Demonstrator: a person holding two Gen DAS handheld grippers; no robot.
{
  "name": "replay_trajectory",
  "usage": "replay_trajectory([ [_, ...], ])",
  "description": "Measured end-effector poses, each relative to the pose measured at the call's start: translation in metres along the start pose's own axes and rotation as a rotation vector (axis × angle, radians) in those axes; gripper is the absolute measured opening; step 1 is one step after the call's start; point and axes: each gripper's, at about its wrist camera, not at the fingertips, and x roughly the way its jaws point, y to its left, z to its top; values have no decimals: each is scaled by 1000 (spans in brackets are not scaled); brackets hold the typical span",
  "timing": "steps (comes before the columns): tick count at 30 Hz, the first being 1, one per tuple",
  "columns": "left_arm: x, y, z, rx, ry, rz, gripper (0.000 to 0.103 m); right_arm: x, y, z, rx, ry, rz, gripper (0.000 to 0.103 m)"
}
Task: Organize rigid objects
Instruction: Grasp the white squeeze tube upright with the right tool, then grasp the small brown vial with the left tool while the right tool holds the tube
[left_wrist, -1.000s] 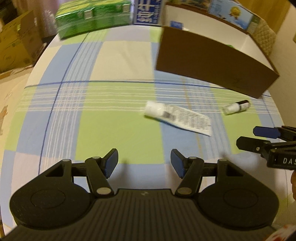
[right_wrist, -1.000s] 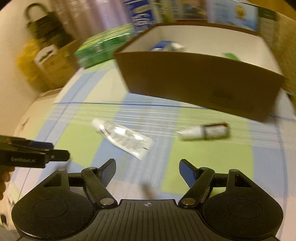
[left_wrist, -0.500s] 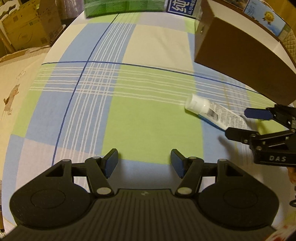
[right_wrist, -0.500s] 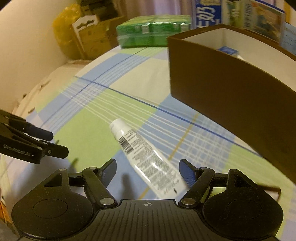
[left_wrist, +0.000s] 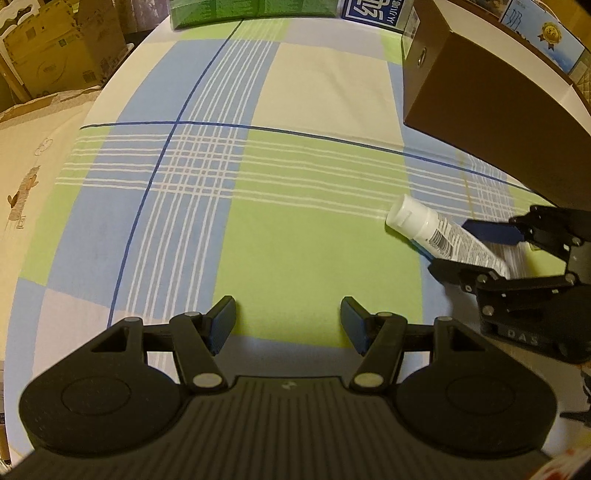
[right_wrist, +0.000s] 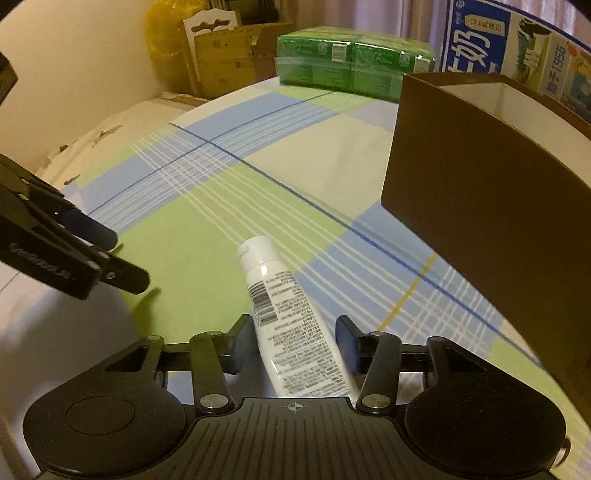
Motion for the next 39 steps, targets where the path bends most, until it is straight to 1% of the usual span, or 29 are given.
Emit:
replay_trajectory([
  [3,0,-2,0,6,3,-3,59,-7,7,-8,25,11,-6,41],
  [6,0,-5,-1,13,3,-7,59,-17,15,-15,64,20,5,40],
  [9,1,-7,-2,16,2,-8,59,-18,24,-17,51,12,-17,41],
  [12,0,-8,-2,20,-3,-5,59,-15,27,-13,37,9,-41,41],
  [22,0,-8,-2,24,-20,17,59,-2,31,-1,83,1,-88,40],
  [23,0,-8,-3,27,-20,18,59,-2,32,-1,84,1,-93,37],
  [27,-1,-13,-5,40,-21,12,59,-6,32,-4,93,13,-97,37],
  [30,-2,-20,-9,58,-20,3,59,-15,30,-13,104,25,-104,36],
  [34,-3,-34,-13,96,-22,-13,58,-33,24,-32,151,32,-123,36],
  [37,-4,-49,-15,133,-22,-37,58,-51,16,-52,204,35,-158,36],
  [39,-3,-62,-16,162,-20,-54,58,-66,7,-68,260,36,-198,36],
])
